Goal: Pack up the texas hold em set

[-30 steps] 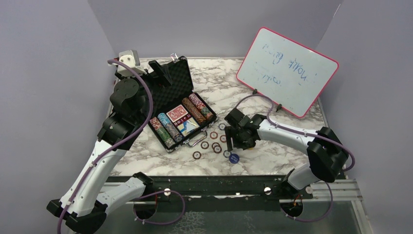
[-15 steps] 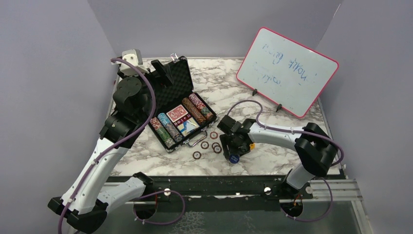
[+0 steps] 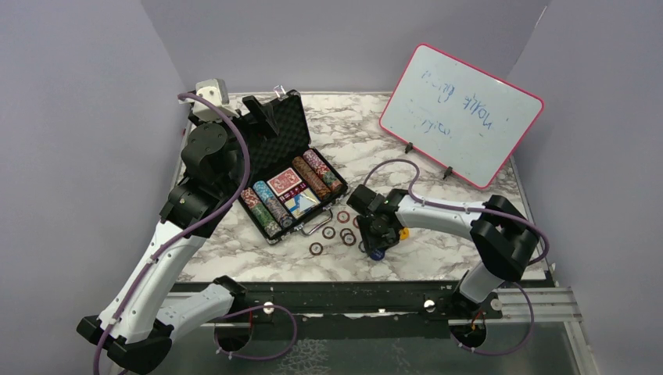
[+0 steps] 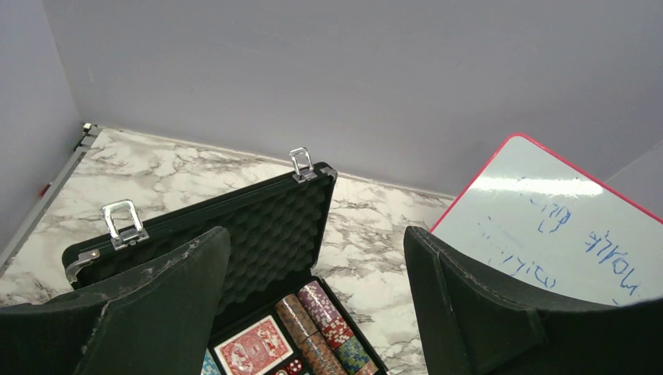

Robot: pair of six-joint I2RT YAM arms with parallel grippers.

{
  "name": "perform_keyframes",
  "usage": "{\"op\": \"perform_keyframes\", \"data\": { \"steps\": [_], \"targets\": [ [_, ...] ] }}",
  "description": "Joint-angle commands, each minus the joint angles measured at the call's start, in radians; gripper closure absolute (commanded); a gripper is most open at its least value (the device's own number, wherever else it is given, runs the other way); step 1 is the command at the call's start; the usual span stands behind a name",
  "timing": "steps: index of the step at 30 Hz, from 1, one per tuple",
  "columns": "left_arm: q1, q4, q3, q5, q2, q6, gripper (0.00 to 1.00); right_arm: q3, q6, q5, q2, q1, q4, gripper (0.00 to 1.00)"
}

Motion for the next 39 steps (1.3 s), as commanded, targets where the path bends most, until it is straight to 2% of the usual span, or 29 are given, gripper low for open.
{"op": "perform_keyframes", "data": {
  "steps": [1,4,8,15,21,31,39],
  "targets": [
    [0.002,0.005,0.005,-0.025,-0.006,0.013,0.15,0.087,0.005,0.044,-0.049,0.010,-0.029,0.52],
    [0.002,0.005,0.013,-0.032,-0.007,0.020,0.15,0.155,-0.004,0.038,-0.055,0.011,-0.031,0.52],
    [0.002,0.006,0.014,-0.060,-0.015,0.029,0.15,0.254,-0.054,0.039,-0.005,0.013,0.049,0.52],
    [0.002,0.008,0.044,-0.060,-0.006,0.053,0.15,0.617,-0.155,0.045,0.270,0.040,0.135,0.51],
    [0.002,-0.017,0.058,-0.061,-0.015,0.050,0.15,0.908,-0.210,0.039,0.495,0.051,0.057,0.51],
    [0.002,-0.019,0.055,-0.066,-0.026,0.042,0.15,0.990,-0.265,0.000,0.598,0.052,0.046,0.49],
    [0.002,-0.022,0.052,-0.063,-0.028,0.048,0.15,1.003,-0.274,-0.056,0.591,0.052,0.006,0.42]
  ]
}}
